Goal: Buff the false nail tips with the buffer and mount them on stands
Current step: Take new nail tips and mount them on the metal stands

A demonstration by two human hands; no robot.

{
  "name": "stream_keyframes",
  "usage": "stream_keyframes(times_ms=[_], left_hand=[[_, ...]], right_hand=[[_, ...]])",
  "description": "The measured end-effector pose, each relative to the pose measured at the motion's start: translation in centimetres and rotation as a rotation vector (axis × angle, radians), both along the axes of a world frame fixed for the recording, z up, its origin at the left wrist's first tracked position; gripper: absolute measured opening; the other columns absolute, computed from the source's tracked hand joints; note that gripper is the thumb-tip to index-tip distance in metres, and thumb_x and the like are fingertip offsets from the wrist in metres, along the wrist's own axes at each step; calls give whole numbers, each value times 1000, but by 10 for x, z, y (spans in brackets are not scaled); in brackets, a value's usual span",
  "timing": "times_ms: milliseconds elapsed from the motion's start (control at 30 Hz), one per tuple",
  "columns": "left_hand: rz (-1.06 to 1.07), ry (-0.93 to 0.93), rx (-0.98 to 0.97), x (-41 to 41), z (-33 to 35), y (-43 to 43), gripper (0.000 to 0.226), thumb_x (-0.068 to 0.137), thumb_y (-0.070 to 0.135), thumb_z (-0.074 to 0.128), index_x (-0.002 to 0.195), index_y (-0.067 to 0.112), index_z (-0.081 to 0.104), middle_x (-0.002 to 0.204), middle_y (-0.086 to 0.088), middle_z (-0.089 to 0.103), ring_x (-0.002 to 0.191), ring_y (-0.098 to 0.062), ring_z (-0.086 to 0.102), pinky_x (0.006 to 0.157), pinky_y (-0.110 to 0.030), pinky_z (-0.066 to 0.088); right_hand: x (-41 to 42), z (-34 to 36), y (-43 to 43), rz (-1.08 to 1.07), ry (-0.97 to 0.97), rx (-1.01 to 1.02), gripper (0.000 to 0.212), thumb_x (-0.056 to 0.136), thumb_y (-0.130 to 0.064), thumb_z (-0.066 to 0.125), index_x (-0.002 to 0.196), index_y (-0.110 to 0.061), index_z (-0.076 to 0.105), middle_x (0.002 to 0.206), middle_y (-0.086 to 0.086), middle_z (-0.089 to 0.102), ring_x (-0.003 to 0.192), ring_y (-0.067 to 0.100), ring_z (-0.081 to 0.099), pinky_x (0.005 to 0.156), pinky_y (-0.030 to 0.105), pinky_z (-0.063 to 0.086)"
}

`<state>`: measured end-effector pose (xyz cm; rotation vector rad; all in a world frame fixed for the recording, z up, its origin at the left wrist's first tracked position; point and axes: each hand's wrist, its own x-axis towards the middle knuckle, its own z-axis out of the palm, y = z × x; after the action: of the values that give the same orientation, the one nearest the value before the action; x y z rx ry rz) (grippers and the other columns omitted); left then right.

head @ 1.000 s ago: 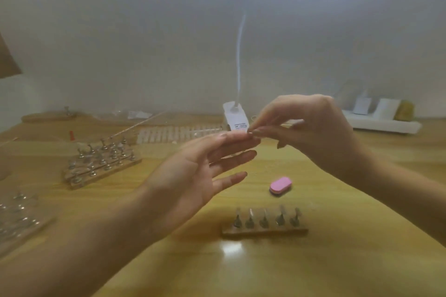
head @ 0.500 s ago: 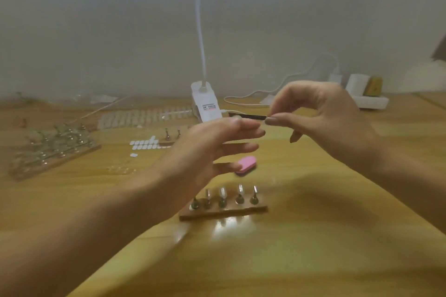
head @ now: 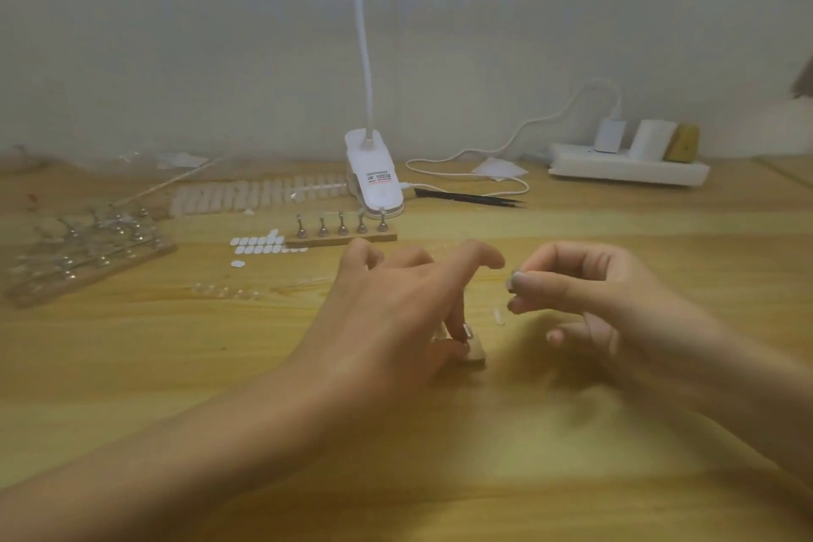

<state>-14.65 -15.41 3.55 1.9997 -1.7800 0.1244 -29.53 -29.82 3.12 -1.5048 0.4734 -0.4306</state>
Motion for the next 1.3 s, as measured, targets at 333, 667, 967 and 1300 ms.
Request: stream_keyframes(times_ms=[333, 667, 967, 1300], left_hand=[[-93, -210, -25, -6, 1, 2, 80, 77, 11, 75, 144, 33, 39, 78, 16, 59, 77, -14, 65, 81, -35, 32], [-218, 248, -237, 9, 10, 0, 71, 81, 2, 75, 140, 27, 46, 76, 15, 59, 81, -4, 67, 84, -24, 49], [-179, 641, -297, 27, 10, 10, 70, 78, 12, 81, 135, 32, 46, 79, 11, 72, 81, -7, 71, 62, -10, 39], [-175, 723, -294, 30, 6, 10, 63, 81, 7, 78, 132, 29, 48, 79, 7, 73, 77, -9, 70, 58, -26, 41]], right_hand=[[-2, -10, 12, 3, 45, 77, 17, 77, -25, 83, 82, -15, 71, 100, 9, 76, 97, 26, 74, 67, 24, 59], [6, 7, 10, -32, 129, 15, 23, 65, -32, 81, 78, -15, 71, 95, 6, 76, 76, 11, 71, 50, 19, 52], [27, 11, 34, 120, -26, 295, 5, 79, -20, 74, 80, -16, 73, 100, 9, 74, 95, 13, 70, 53, 17, 54], [28, 9, 35, 133, -60, 367, 4, 82, -16, 72, 83, -12, 72, 102, 11, 73, 102, 15, 72, 55, 17, 56]])
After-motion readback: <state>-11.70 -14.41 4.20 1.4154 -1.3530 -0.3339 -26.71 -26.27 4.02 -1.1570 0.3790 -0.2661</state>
